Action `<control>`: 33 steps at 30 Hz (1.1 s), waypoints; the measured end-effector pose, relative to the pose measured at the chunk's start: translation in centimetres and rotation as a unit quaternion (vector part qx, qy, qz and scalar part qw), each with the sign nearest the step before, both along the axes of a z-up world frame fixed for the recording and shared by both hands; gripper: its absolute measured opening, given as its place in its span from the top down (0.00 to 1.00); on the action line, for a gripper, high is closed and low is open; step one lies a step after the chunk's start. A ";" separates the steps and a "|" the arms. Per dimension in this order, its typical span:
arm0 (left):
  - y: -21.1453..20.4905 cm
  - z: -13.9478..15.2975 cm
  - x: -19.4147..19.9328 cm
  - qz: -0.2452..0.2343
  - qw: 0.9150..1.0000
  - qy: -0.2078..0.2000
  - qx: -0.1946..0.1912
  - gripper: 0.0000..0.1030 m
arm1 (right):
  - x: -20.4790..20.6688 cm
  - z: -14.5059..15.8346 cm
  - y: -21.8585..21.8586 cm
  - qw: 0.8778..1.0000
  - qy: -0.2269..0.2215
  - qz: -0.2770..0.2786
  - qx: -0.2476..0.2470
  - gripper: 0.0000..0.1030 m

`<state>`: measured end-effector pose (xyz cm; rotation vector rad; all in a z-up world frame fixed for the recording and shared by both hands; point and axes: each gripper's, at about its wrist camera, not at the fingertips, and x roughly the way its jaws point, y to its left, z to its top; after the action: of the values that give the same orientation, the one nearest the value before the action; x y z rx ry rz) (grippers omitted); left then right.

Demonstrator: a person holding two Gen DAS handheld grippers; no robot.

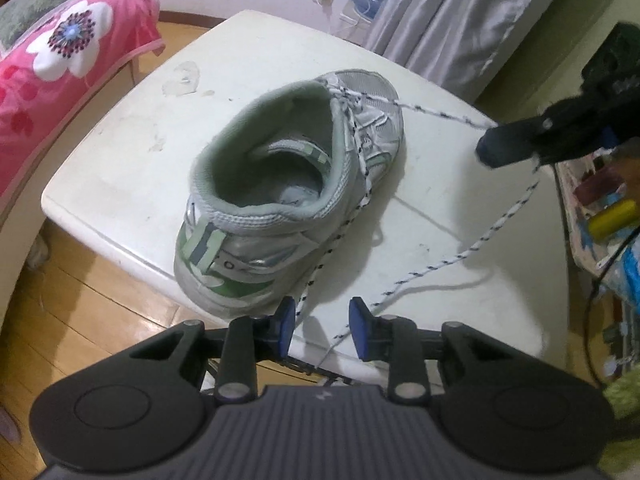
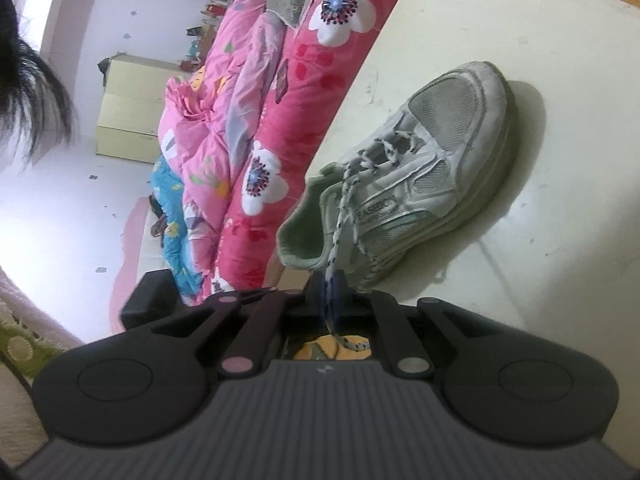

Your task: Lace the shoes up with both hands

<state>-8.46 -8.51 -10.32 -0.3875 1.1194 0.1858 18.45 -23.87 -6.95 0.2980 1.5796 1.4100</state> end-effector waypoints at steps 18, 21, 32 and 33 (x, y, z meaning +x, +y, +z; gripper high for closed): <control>-1.5 1.6 1.7 -0.017 1.000 -0.027 -0.002 0.98 | 0.7 -0.7 -2.3 0.998 0.027 -0.052 0.011 0.95; -0.9 5.8 1.7 -0.022 0.997 -0.066 -0.025 0.98 | 1.3 -0.8 -2.9 0.997 0.027 -0.072 0.016 0.95; 6.7 13.8 5.9 -0.004 0.990 -0.135 0.033 0.98 | 1.3 -2.5 -3.8 0.994 0.036 -0.105 0.019 0.95; 7.5 13.6 6.1 0.002 0.991 -0.127 0.038 0.98 | 1.3 -2.4 -3.8 0.993 0.036 -0.110 0.021 0.95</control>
<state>-2.33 -1.01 3.25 -0.3356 0.8574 0.1767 19.71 -27.71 -9.38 0.5378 1.5255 1.2753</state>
